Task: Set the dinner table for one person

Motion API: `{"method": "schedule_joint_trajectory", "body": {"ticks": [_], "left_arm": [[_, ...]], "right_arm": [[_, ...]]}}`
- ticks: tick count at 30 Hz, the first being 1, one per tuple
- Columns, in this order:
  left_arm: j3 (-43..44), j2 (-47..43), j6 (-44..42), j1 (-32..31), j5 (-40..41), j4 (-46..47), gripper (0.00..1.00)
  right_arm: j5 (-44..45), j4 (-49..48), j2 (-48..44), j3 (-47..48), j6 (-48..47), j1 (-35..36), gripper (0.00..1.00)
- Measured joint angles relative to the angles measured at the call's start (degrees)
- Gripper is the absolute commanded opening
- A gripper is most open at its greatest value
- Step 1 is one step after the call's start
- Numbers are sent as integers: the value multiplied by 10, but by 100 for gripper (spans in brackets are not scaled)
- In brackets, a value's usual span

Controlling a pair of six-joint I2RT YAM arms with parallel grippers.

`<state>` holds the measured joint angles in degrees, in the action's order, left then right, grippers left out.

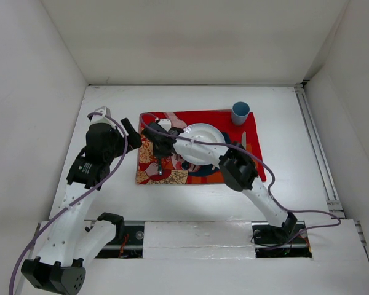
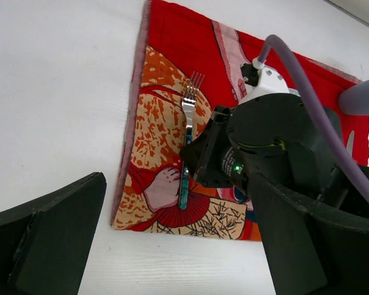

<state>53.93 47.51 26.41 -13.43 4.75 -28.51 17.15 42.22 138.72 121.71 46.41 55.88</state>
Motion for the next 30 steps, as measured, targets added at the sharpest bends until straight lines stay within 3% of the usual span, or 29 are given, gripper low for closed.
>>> {"method": "schedule_joint_trajectory", "body": {"ticks": [16, 21, 24, 25, 27, 28, 30], "left_arm": [[0, 0, 0, 0, -3, 0, 100], [0, 0, 0, 0, -4, 0, 100], [0, 0, 0, 0, -4, 0, 100], [0, 0, 0, 0, -4, 0, 100], [0, 0, 0, 0, -4, 0, 100], [0, 0, 0, 0, -4, 0, 100], [0, 0, 0, 0, -2, 0, 100]], "right_arm": [[-14, 12, 27, 38, 6, -3, 3], [-20, 13, 31, 45, 9, -4, 32], [-18, 11, 30, 45, 12, -4, 41], [-17, 11, 28, 44, 12, -4, 56], [-8, 10, 17, 35, 10, -4, 58], [-3, 9, 3, 24, 9, -3, 100], [19, 11, -38, -7, 2, -2, 100]]}}
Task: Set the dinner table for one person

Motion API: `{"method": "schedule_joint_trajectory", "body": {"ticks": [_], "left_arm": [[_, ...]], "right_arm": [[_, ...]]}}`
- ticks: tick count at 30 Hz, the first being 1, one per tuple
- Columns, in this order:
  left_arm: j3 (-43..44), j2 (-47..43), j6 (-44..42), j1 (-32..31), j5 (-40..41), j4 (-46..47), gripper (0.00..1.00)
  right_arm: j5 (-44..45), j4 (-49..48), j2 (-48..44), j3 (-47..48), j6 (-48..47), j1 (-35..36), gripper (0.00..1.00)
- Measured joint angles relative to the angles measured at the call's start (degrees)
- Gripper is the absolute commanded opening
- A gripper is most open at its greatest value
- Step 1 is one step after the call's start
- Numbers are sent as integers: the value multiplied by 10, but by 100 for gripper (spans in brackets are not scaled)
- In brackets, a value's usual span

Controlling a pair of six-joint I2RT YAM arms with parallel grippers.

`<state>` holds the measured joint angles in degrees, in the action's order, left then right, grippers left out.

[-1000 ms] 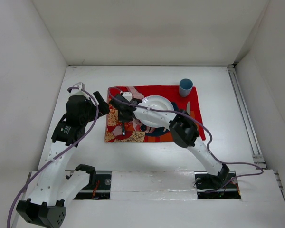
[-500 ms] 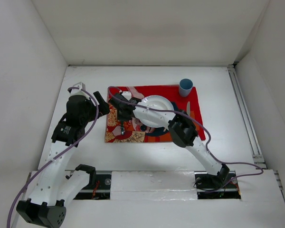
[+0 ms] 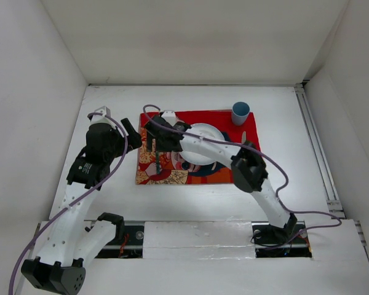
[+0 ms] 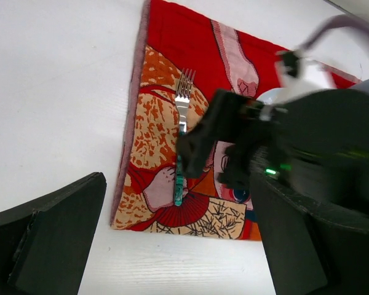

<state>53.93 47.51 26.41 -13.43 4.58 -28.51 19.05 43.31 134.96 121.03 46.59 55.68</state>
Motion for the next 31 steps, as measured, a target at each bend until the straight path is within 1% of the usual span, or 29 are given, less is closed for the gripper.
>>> {"method": "schedule_joint_trajectory", "body": {"ticks": [2, 4, 10, 11, 13, 15, 18, 21, 25, 27, 31], "left_arm": [[0, 0, 0, 0, 3, 0, 100], [0, 0, 2, 0, 9, 0, 100], [0, -10, 18, 0, 49, -3, 100], [0, -16, 22, 0, 61, -6, 100], [2, -31, 36, 0, 91, -19, 100], [10, -47, 52, 0, 127, -38, 100], [45, -74, 75, 0, 180, -78, 100], [89, -112, 89, 0, 221, -104, 100], [132, -171, 98, 0, 262, -129, 100], [145, -195, 100, 0, 276, -137, 100], [144, -210, 101, 0, 291, -160, 100]], "right_arm": [[33, -3, -61, -37, -9, 2, 100], [75, -9, -149, -89, -21, 9, 100], [194, -43, -476, -259, -58, 30, 100], [219, -37, -530, -287, -61, 30, 100], [260, -19, -634, -338, -65, 27, 100], [294, 25, -726, -370, -68, 20, 100], [322, 91, -843, -392, -70, 6, 100], [327, 146, -955, -395, -70, -4, 100], [327, 200, -1055, -392, -69, -7, 100], [327, 228, -1071, -390, -69, -7, 100], [326, 271, -1062, -390, -63, -7, 100]]}}
